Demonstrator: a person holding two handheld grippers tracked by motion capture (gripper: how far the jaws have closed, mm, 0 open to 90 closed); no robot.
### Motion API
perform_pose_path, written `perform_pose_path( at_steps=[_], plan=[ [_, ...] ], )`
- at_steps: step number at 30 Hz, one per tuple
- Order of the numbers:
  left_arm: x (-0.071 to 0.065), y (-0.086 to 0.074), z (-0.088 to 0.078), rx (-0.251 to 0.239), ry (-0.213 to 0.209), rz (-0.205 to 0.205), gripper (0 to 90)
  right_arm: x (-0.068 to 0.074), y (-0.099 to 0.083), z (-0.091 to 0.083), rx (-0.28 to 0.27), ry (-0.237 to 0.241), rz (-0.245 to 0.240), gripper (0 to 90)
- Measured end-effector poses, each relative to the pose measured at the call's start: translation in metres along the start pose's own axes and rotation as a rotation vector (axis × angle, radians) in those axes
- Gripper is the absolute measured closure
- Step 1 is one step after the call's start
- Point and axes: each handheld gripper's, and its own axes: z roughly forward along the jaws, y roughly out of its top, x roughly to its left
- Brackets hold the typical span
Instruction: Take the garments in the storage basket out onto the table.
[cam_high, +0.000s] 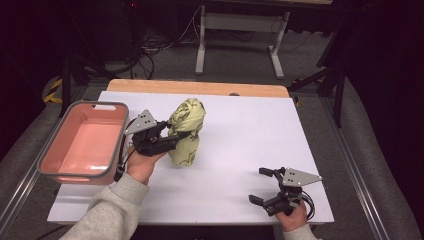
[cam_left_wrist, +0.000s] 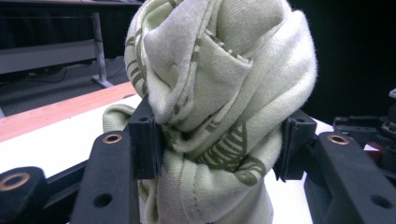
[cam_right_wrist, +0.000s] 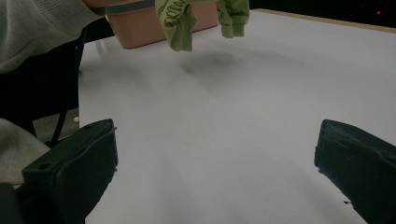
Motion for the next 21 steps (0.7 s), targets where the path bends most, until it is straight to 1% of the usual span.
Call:
perform_pose_path(
  at_steps=[5, 8, 9, 11, 14, 16, 21],
  plan=[
    [0.0, -0.005, 0.007, 0.012, 0.0, -0.005, 47.0, 0.0, 0.0, 0.0, 0.0, 0.0, 0.0, 0.1],
    [0.0, -0.012, 0.013, 0.03, 0.004, 0.0, 46.9, 0.0, 0.0, 0.0, 0.001, 0.0, -0.001, 0.1],
    [0.0, -0.012, 0.013, 0.03, 0.004, 0.0, 46.8, 0.0, 0.0, 0.0, 0.001, 0.0, -0.001, 0.1],
    [-0.001, -0.017, 0.017, 0.036, 0.005, 0.003, 46.7, 0.0, 0.0, 0.0, 0.0, 0.001, -0.001, 0.1],
    [-0.001, -0.023, 0.021, 0.051, 0.005, -0.001, 46.4, 0.0, 0.0, -0.001, 0.0, 0.0, -0.002, 0.1],
    [-0.002, -0.028, 0.024, 0.068, 0.005, 0.006, 46.2, 0.0, 0.0, -0.001, 0.001, 0.0, -0.002, 0.1],
    [-0.005, -0.034, 0.026, 0.087, 0.006, 0.017, 45.6, 0.0, 0.0, 0.0, 0.001, 0.001, -0.002, 0.1]
  ],
)
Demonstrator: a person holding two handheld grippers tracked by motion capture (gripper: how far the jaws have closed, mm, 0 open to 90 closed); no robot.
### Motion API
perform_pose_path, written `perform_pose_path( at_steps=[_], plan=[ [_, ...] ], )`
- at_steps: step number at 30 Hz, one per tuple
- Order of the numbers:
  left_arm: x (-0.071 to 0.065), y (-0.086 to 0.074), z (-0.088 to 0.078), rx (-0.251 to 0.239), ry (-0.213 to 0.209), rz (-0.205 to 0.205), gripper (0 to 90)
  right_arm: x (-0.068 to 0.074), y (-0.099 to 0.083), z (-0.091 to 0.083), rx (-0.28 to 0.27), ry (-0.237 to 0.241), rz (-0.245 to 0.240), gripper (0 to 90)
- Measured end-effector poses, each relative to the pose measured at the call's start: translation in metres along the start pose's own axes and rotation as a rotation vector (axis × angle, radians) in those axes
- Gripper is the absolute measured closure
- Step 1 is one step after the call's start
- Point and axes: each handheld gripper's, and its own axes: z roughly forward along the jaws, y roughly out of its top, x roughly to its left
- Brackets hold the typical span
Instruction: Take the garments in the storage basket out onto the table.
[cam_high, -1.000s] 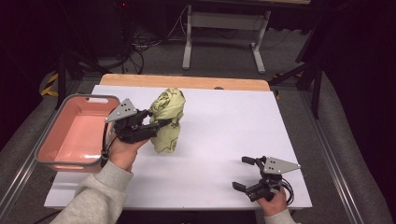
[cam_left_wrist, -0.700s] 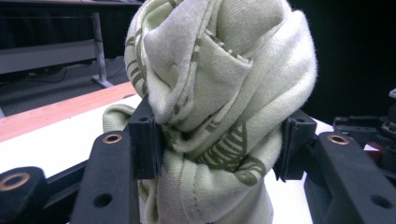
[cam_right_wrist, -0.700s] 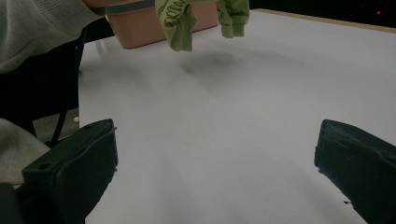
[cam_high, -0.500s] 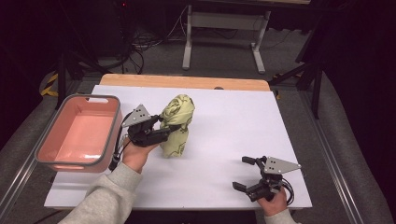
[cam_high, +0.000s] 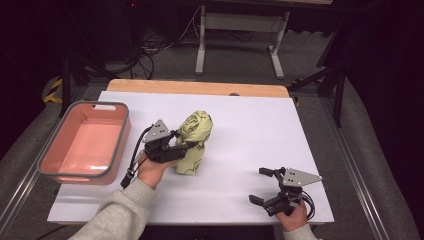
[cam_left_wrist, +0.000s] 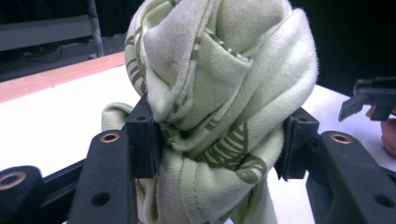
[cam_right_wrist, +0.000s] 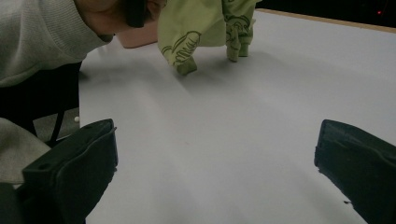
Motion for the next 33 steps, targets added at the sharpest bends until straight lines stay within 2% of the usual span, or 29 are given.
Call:
perform_pose_path(
  at_steps=[7, 14, 17, 25, 28, 33],
  plan=[
    [-0.001, -0.014, 0.008, 0.06, -0.001, -0.016, 44.5, 0.0, 0.0, 0.0, 0.001, 0.001, 0.0, 0.1],
    [-0.003, -0.022, 0.014, 0.138, 0.002, -0.002, 43.0, 0.0, 0.0, 0.0, 0.003, 0.001, 0.001, 0.1],
    [-0.003, -0.025, 0.017, 0.155, -0.003, -0.003, 42.0, 0.0, 0.0, 0.001, 0.005, 0.001, 0.001, 0.1],
    [-0.002, -0.029, 0.023, 0.218, -0.005, -0.026, 39.8, 0.0, 0.0, 0.001, 0.008, 0.001, 0.002, 0.1],
    [0.0, -0.031, 0.025, 0.248, -0.006, -0.049, 38.7, 0.0, 0.0, 0.001, 0.008, 0.001, 0.003, 0.1],
    [0.001, -0.031, 0.025, 0.254, -0.018, -0.074, 35.1, 0.0, -0.001, 0.001, 0.011, 0.004, 0.006, 0.1]
  ],
)
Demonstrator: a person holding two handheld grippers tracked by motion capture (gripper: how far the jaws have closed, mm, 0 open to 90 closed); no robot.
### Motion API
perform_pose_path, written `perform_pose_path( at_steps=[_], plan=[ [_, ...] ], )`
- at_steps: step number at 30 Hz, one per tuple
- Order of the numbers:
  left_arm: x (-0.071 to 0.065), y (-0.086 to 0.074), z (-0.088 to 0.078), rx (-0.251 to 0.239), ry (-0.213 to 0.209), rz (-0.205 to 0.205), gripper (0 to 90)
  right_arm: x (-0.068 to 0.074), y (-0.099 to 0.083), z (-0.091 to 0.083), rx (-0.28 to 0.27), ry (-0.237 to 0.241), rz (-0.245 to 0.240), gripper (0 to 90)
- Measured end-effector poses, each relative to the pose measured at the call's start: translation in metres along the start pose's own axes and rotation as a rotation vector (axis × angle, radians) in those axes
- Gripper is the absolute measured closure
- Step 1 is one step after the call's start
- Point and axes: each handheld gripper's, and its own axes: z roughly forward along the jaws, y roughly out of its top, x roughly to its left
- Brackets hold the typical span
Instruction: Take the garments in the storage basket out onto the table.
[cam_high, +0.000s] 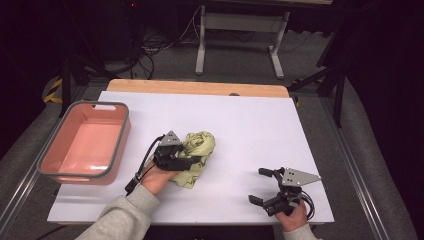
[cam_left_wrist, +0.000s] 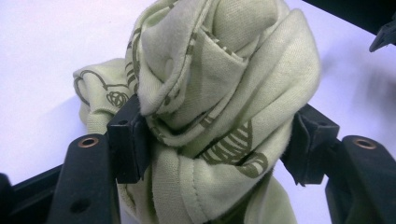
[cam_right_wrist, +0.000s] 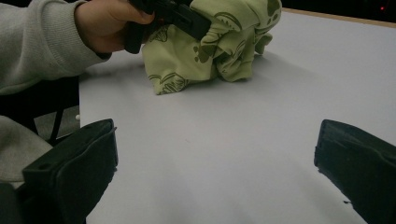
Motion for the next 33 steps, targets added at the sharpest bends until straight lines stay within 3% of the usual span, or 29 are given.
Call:
perform_pose_path(
  at_steps=[8, 14, 24, 33],
  plan=[
    [0.004, 0.0, -0.002, -0.002, -0.025, -0.035, 27.7, 0.0, 0.0, 0.0, 0.0, -0.002, 0.001, 0.1],
    [0.004, 0.002, -0.004, -0.016, -0.042, -0.038, 22.6, 0.0, 0.0, 0.0, 0.0, 0.0, 0.002, 0.1],
    [0.001, 0.006, -0.013, -0.068, -0.025, 0.01, 14.0, 0.0, 0.0, 0.0, 0.0, -0.001, 0.002, 0.1],
    [-0.009, 0.016, -0.026, -0.1, -0.026, 0.055, 11.9, 0.0, 0.0, 0.0, -0.002, 0.001, 0.002, 0.1]
  ],
)
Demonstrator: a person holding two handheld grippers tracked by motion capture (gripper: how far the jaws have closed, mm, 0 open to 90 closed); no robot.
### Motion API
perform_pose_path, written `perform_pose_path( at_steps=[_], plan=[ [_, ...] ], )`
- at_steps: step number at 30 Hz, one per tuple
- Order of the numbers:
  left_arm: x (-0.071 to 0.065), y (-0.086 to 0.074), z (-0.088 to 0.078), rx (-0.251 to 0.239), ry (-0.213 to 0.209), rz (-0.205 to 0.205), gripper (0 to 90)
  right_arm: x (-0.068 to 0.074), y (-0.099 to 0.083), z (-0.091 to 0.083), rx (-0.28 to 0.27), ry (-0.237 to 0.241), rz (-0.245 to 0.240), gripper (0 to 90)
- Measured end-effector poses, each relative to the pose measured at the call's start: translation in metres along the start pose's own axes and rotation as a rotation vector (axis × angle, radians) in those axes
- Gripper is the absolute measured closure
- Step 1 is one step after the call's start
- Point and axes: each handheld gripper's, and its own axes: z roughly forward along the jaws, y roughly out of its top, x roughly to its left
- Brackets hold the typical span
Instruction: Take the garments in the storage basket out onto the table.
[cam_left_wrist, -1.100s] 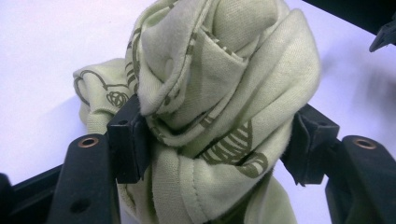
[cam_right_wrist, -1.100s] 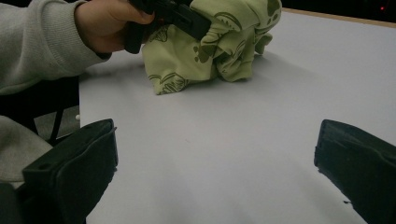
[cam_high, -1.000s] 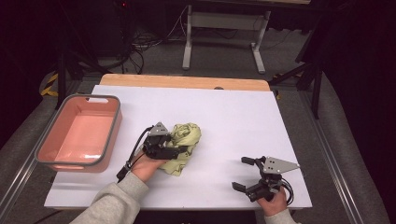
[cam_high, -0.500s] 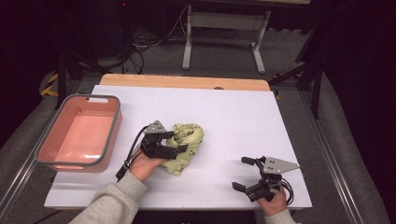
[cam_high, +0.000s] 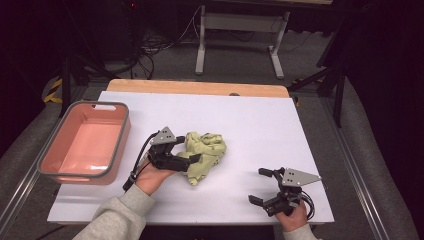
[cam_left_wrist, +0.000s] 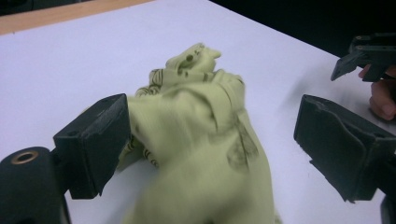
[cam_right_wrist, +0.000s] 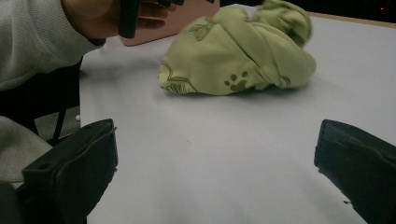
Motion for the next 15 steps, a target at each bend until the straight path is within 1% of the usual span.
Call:
perform_pose_path(
  at_steps=[3, 4, 9, 10, 13, 15],
  plan=[
    [-0.003, 0.004, -0.004, -0.01, -0.01, 0.01, 11.4, 0.0, 0.0, 0.0, 0.001, 0.001, 0.0, 0.1],
    [-0.005, 0.006, -0.006, -0.018, -0.01, 0.023, 11.3, 0.0, 0.0, 0.0, 0.001, 0.001, 0.0, 0.1],
    [-0.009, 0.009, -0.012, -0.019, -0.023, 0.04, 10.8, 0.0, 0.0, 0.0, 0.002, 0.001, 0.0, 0.1],
    [-0.01, 0.01, -0.014, -0.022, -0.021, 0.049, 10.7, 0.0, 0.0, 0.0, 0.002, 0.002, 0.0, 0.1],
    [-0.012, 0.01, -0.018, -0.022, -0.025, 0.054, 10.2, 0.0, 0.0, 0.0, 0.002, 0.002, 0.0, 0.1],
    [-0.012, 0.01, -0.024, -0.02, -0.029, 0.062, 9.7, 0.0, 0.0, 0.0, 0.004, 0.002, 0.0, 0.1]
  ],
)
